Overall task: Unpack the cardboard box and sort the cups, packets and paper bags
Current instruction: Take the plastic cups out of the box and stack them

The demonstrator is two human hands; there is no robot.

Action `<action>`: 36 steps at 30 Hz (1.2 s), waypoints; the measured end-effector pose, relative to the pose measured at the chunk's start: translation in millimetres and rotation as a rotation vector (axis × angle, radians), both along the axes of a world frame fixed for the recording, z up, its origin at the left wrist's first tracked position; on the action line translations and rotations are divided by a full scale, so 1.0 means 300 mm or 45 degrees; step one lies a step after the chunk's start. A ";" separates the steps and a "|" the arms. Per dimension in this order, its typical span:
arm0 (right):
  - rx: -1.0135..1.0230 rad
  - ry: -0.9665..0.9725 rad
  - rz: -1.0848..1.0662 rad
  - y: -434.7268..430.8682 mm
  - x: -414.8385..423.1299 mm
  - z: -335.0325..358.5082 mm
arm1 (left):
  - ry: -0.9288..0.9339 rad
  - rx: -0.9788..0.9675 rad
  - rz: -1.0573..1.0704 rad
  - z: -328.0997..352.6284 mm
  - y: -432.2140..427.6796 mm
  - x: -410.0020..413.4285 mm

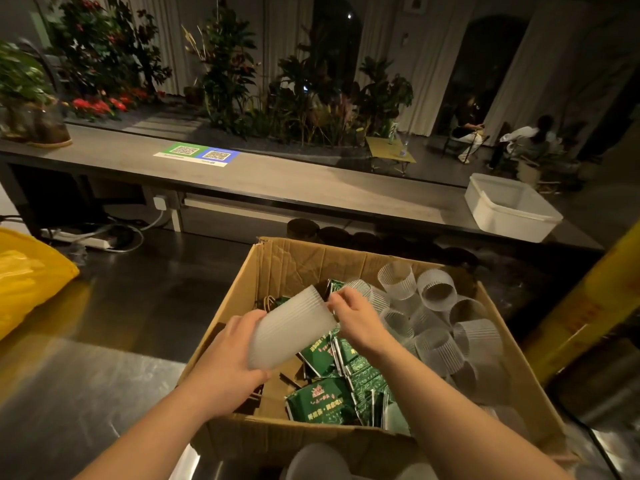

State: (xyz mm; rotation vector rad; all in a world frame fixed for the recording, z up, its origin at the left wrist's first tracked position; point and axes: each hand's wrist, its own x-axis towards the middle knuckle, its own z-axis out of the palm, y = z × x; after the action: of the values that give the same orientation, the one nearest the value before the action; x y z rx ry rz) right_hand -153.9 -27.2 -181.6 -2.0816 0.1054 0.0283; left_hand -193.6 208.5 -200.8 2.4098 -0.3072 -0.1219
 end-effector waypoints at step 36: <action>0.338 -0.100 0.038 -0.026 -0.038 0.039 | 0.028 0.050 -0.007 -0.018 0.002 0.011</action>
State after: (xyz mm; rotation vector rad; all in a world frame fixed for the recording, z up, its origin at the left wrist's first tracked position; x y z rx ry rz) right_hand -165.3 -35.1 -169.9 -1.8166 0.0208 -0.0208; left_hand -190.2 209.1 -206.3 2.4447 -0.3042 -0.1579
